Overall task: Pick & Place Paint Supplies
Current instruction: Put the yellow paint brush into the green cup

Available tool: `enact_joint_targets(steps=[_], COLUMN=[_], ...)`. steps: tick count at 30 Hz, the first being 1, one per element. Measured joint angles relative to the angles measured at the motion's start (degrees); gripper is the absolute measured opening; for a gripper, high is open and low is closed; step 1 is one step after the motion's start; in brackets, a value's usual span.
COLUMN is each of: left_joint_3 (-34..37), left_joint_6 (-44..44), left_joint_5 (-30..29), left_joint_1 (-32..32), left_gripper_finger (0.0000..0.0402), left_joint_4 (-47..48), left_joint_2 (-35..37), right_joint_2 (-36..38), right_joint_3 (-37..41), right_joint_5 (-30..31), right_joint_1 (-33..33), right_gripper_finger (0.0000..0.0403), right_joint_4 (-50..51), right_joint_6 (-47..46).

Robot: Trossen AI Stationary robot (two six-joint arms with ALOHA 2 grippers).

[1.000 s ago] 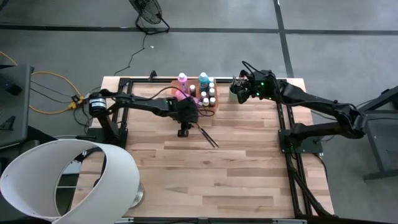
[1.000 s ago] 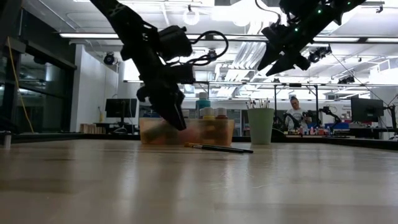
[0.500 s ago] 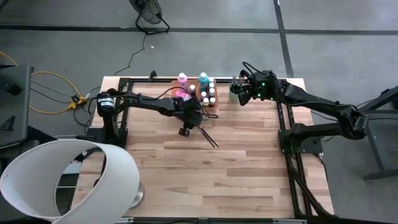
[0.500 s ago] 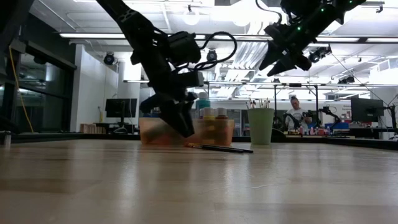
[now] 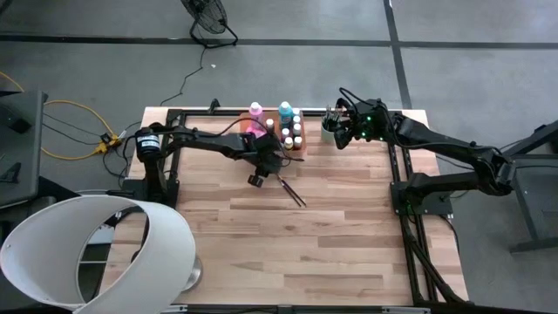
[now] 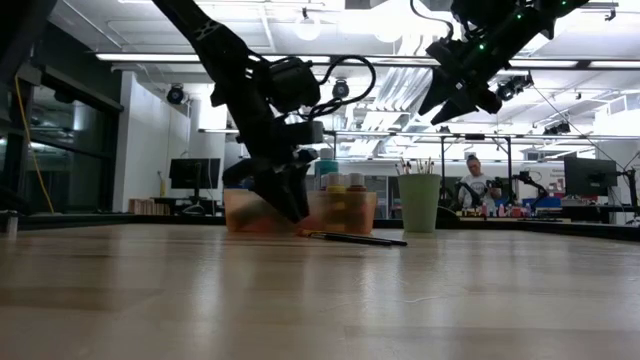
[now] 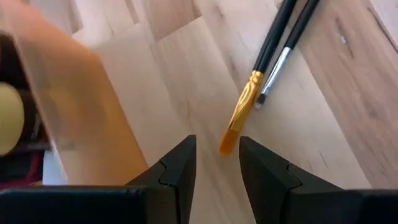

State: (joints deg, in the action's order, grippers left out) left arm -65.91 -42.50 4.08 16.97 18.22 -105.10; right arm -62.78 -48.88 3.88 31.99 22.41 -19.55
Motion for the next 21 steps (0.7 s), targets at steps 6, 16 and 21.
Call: enact_joint_targets(steps=[6, 16, 21], left_joint_3=[-0.02, -0.02, -0.04], left_joint_6=[-2.60, -2.62, -2.65], left_joint_5=[1.28, 1.05, 2.27], left_joint_1=[-0.10, -0.04, 0.00], left_gripper_finger=[0.0118, 0.0118, 0.0118], left_joint_4=[-0.63, -1.51, -0.59], left_joint_2=[-2.51, -3.39, -3.43], right_joint_2=[0.00, -0.02, -0.02], right_joint_3=[0.00, 0.00, 0.00], right_joint_5=[-0.02, -0.39, -1.27], right_joint_1=[0.00, 0.00, 0.00], right_gripper_finger=[0.0192, 0.0192, 0.0192], right_joint_4=[0.17, 1.30, 1.38], right_joint_6=[0.13, 0.02, 0.21])
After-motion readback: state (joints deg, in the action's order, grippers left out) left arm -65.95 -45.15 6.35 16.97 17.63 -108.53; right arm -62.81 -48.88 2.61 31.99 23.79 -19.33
